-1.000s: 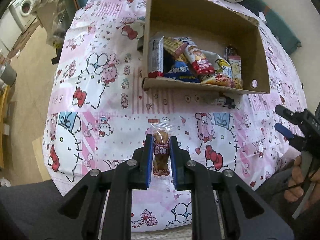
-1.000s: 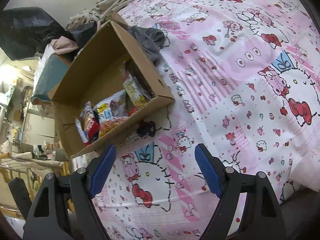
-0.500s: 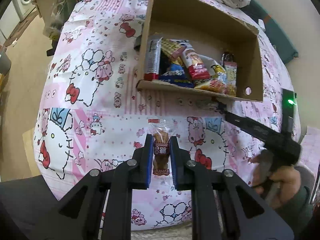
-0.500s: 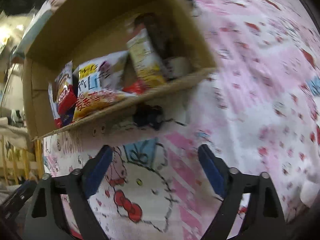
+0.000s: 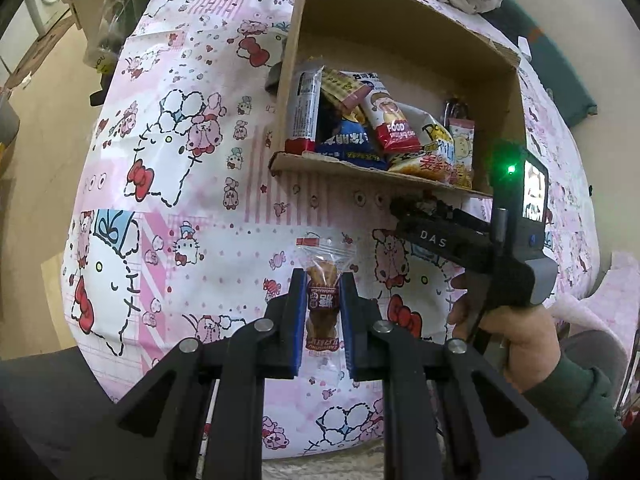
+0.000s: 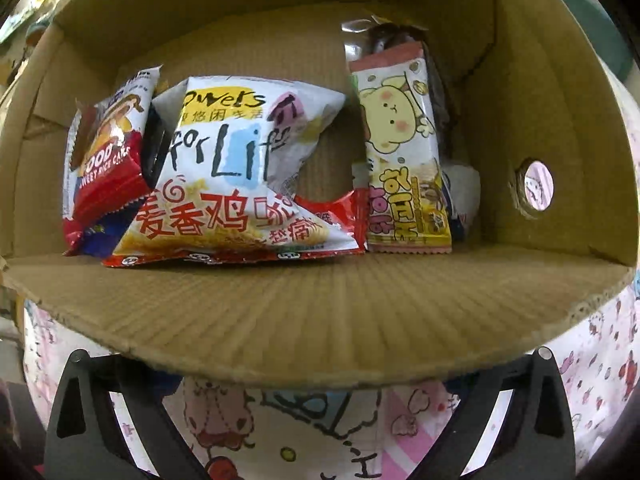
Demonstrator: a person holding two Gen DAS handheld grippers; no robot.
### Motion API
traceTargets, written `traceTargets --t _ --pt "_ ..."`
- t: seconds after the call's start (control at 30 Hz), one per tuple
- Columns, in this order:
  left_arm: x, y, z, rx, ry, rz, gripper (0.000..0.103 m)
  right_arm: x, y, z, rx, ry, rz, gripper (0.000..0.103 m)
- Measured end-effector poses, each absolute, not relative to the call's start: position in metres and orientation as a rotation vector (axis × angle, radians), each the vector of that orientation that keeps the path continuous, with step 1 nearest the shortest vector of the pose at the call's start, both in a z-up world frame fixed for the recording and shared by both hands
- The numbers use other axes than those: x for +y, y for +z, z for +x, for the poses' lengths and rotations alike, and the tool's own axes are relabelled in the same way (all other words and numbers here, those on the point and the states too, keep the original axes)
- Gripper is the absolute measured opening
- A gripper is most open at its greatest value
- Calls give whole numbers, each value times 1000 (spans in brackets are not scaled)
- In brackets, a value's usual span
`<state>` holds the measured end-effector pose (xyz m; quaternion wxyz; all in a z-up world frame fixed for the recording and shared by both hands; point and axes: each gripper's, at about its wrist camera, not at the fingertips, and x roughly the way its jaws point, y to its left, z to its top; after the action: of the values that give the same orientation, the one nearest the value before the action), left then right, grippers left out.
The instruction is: Organize snacks
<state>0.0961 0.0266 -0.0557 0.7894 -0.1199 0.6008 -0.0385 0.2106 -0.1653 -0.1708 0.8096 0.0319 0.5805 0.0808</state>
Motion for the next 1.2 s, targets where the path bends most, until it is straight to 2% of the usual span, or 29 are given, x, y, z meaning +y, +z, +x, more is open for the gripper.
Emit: traceTargets --t 0.07,0.13,0.3,0.6,0.7,0.73,0.77,0.8,0.9,0.97,1.03,1.2 --pt "26 -58 97 1299 -79 -256 13 -166 -171 210 1236 171 72 99" --pt "26 -59 97 1300 -72 -250 13 -162 -171 209 1232 163 66 90" --pt "27 -63 97 1302 -50 -237 13 -167 -162 214 1231 178 91 75" --pt "29 -66 100 1295 -16 -201 13 -167 -154 199 1255 209 128 60" --pt "29 -66 101 1288 -5 -188 13 -171 -151 171 1269 239 132 55" --pt "30 -66 101 1287 -2 -183 13 -171 -150 166 1269 246 133 51" --pt "30 -66 100 1285 1 -177 13 -172 -150 162 1272 253 135 42" --pt "30 -66 99 1283 5 -172 13 -171 -151 157 1289 270 140 26" --pt "33 -67 99 1280 19 -158 13 -174 -148 140 1295 304 152 27" --pt "36 -68 98 1279 33 -157 13 -178 -142 124 1296 340 165 25" --pt "40 -68 98 1279 42 -171 13 -185 -140 111 1312 356 204 19" --pt "41 -60 95 1259 35 -190 13 -217 -128 81 1322 343 356 17"
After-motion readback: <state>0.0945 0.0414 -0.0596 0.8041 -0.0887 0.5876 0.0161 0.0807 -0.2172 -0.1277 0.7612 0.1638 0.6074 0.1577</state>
